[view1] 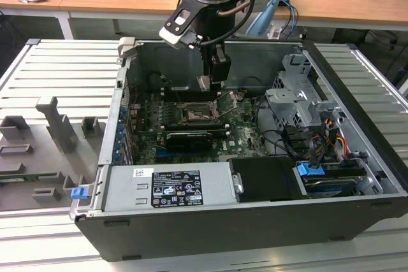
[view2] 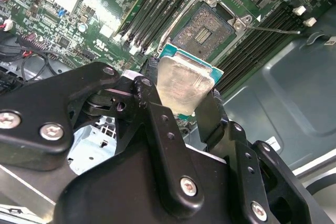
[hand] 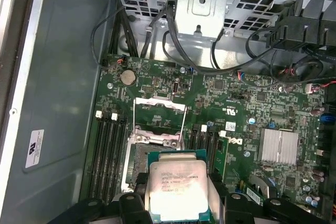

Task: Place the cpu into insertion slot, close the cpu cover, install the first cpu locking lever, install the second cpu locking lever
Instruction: 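Place the cpu into insertion slot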

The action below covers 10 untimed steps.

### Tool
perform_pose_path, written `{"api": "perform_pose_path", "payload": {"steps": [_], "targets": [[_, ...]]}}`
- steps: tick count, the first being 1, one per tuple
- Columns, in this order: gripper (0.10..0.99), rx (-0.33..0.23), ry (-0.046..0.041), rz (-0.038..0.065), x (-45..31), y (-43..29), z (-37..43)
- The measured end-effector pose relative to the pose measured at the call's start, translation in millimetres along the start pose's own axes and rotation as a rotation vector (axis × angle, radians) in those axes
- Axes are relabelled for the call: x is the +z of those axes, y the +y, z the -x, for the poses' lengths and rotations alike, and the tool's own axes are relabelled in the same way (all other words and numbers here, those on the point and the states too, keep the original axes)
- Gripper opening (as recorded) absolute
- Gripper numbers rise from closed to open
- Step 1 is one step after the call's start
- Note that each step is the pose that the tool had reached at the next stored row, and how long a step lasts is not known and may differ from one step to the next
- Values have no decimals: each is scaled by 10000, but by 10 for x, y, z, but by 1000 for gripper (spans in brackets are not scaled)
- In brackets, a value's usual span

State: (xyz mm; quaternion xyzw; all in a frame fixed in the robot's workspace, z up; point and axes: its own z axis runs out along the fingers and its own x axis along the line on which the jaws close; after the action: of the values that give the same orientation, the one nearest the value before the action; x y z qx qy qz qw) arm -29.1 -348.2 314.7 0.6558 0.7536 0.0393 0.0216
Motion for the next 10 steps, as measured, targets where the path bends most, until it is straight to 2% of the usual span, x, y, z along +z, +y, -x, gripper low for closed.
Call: {"api": "perform_pose_path", "payload": {"steps": [10], "targets": [[529,48,-4,0,29,-3,1]]}}
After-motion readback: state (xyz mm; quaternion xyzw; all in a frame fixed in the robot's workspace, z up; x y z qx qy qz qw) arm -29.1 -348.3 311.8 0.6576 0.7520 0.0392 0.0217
